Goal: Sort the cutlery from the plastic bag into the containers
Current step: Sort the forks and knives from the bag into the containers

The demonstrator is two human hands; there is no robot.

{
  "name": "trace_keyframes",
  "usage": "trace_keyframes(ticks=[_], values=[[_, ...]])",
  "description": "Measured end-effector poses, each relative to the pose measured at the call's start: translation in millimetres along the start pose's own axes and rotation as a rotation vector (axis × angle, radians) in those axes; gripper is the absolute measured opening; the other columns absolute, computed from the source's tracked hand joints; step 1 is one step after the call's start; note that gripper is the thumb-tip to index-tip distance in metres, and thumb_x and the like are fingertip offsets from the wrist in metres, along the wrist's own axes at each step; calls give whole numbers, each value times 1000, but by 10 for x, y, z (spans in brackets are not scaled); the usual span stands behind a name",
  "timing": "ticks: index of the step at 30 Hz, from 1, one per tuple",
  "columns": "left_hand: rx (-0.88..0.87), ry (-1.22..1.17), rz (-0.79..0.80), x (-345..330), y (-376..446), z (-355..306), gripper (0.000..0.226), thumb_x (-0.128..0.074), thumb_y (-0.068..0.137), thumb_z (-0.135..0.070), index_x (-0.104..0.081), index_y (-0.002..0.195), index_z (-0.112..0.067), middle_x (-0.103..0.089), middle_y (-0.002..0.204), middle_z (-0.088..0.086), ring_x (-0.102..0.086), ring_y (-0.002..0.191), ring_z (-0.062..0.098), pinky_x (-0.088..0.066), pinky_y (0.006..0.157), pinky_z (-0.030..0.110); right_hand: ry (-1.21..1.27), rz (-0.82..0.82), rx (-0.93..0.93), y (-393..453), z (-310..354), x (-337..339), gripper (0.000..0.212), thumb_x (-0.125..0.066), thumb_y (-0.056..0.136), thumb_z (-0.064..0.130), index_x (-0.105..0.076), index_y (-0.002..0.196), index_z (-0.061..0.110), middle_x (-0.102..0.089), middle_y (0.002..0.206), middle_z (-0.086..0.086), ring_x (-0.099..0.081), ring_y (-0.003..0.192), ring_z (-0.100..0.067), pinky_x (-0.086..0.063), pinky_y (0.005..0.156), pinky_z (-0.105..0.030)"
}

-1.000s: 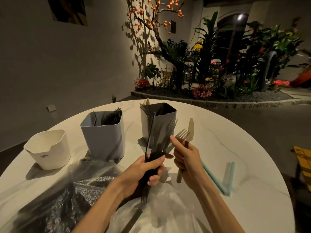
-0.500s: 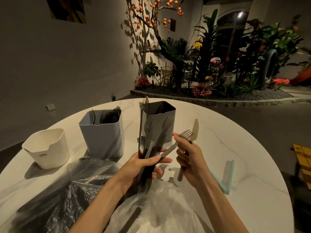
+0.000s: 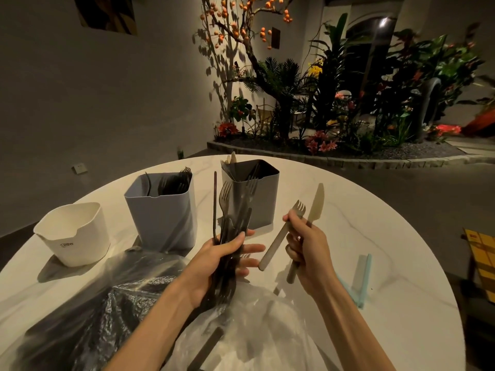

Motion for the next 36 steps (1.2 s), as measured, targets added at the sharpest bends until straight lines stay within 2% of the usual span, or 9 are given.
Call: trace_keyframes(ticks=[5,9,14,18,23,26,29,33,36], values=[[11,42,13,25,-5,23,31,-69,86,-31,-76,107,-9,-65,78,12,-52,50,14,-44,44,21,-242,48,-20,-38,-38,-126,34,-55,101,37,-64,80,11,-45,55,5,-35,47,-5,-30,46,-16],[13,47,64,-45,0,41,26,-68,89,-27,-77,103,-7,-64,84,12,-53,57,13,-45,46,20,-305,73,29,-61,-63,-214,32,-51,103,39,-66,99,12,-52,62,2,-42,51,-6,-35,49,-16],[12,142,92,-103,-43,25,29,-63,95,-27,-74,111,-5,-74,94,11,-61,63,14,-51,55,22,-405,119,38,-110,-102,-278,37,-71,88,47,-64,73,13,-50,53,8,-45,51,-6,-41,53,-18],[33,130,108,-116,-72,38,32,-59,98,-28,-71,119,-8,-73,111,20,-70,80,25,-58,70,31,-303,-3,81,-89,3,-144,31,-74,88,37,-64,75,11,-45,52,6,-40,50,-8,-38,53,-23],[107,64,156,-167,-102,85,31,-61,96,-26,-72,117,-7,-72,105,23,-66,70,26,-56,56,29,-133,-135,54,-73,38,8,32,-72,89,37,-70,94,6,-38,50,6,-34,47,-8,-35,52,-23],[77,32,163,-187,-88,61,33,-53,101,-27,-63,127,-9,-71,117,22,-71,87,33,-57,58,29,-53,-190,64,-73,46,72,31,-71,91,37,-73,95,7,-38,54,5,-33,50,-8,-33,51,-24],[6,-46,129,-140,-61,-3,35,-47,103,-28,-60,130,-10,-70,124,17,-71,105,35,-56,63,27,21,-270,73,-31,53,167,29,-64,97,35,-73,97,7,-43,64,0,-36,59,-11,-34,56,-25],[-56,-259,56,-46,-13,-65,33,-45,103,-27,-63,125,-10,-69,126,18,-74,89,28,-53,49,19,-20,-300,70,-5,20,174,30,-57,102,31,-69,100,5,-49,69,-3,-38,57,-10,-35,53,-24],[-123,-498,69,-5,11,-141,36,-45,101,-30,-61,127,-11,-64,132,22,-75,89,26,-55,48,19,-5,-271,58,-21,-18,136,27,-57,102,30,-69,99,6,-64,71,-1,-38,53,-9,-37,46,-19]])
Point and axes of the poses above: each hand's wrist, its own y-axis towards the middle knuckle, its own x-axis out of the back of the hand, z = x × y, the point moved 8 cm from there along y, towards the middle knuckle
